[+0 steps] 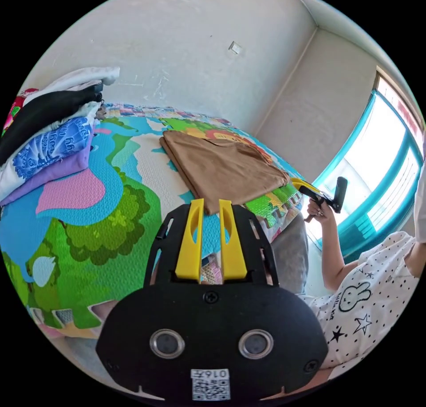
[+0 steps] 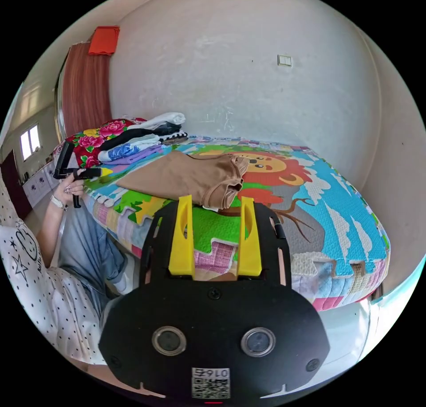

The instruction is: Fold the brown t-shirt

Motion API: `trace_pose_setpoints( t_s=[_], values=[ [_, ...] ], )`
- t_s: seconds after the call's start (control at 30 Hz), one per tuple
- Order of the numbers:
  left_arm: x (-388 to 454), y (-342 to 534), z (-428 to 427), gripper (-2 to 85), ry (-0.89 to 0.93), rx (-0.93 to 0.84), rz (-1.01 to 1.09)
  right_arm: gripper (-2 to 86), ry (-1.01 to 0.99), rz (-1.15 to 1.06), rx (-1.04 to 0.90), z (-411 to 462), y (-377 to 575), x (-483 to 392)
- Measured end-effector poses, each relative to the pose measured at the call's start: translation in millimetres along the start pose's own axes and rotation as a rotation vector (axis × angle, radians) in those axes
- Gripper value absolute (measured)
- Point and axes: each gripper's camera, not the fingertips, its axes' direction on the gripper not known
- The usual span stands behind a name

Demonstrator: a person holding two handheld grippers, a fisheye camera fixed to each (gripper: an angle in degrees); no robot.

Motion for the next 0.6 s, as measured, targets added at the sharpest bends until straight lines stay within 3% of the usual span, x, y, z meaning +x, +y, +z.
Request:
trace_pose_setpoints(
  t_s=[0.17,0.3,0.6],
  values=[
    [11,20,30,8.0,0.002,-0.096,-0.027,13.7,-0.062,0.027,-0.006,-7,34,8],
    [17,37,33,7.7,0.027,-0.065,-0.038,13.6,-0.076,0.023,-0.019,-11,57,10],
    [39,73,35,0.4,0.038,-0.047,-0.012,10.4,-0.128,0.049,-0.006,-17,92,21]
  ],
)
